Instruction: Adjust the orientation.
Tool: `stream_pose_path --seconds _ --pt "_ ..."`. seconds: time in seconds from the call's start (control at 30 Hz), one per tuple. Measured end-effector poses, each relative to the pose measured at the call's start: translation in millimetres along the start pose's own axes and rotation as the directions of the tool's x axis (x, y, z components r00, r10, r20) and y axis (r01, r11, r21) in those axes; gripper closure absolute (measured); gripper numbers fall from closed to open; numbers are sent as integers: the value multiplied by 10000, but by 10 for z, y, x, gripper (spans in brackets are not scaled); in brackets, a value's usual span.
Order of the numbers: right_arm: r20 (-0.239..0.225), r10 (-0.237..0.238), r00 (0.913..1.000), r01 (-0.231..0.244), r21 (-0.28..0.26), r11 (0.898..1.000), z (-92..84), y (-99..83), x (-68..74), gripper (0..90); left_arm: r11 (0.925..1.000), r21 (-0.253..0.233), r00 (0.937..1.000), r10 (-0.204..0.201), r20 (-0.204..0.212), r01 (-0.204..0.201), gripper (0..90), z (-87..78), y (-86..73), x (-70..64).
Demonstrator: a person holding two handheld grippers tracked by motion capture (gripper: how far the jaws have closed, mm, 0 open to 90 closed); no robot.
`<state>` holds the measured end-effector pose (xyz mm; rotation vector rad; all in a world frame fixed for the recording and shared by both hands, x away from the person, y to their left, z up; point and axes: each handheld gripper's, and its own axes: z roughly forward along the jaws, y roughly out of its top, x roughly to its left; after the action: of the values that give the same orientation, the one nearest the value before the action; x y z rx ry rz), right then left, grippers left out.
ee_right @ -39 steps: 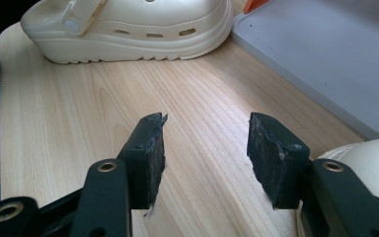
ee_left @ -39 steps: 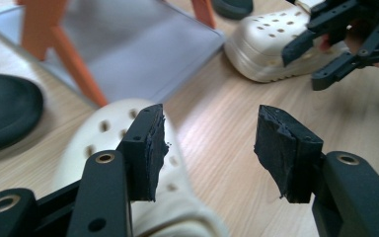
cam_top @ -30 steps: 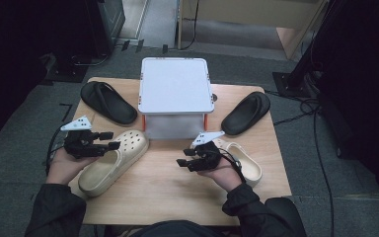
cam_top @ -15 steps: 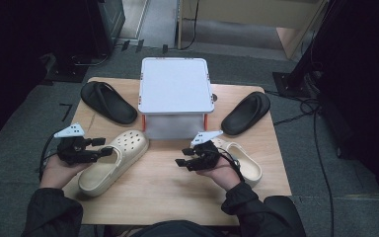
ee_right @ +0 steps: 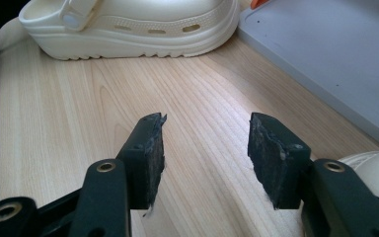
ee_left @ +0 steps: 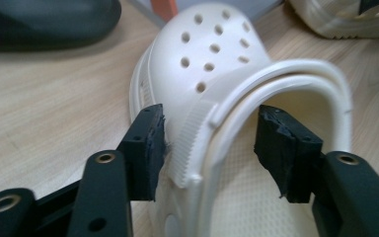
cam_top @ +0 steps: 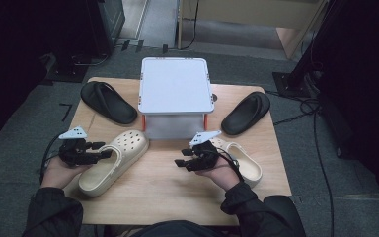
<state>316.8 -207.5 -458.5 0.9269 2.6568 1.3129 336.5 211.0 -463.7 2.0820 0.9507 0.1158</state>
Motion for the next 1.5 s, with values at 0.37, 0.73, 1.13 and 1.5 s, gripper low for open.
stream_pose_path --seconds 0.37,0.73,1.13,1.5 --pt "3 -11 10000 11 125 9999 51 -4 13 483 9989 -289 9978 352 -569 -369 663 -3 -3 23" --pt "42 53 10000 -53 15 10000 20 -5 -7 484 9980 -581 9982 228 -562 -261 761 -79 58 -53" --pt "92 54 9999 -55 13 10000 16 -10 -18 486 9953 -671 9972 683 -293 -701 761 -10 267 -340" --pt "285 176 9994 -178 67 9998 -30 -33 -23 487 9900 -939 9942 1024 -343 -1052 760 209 541 -491"
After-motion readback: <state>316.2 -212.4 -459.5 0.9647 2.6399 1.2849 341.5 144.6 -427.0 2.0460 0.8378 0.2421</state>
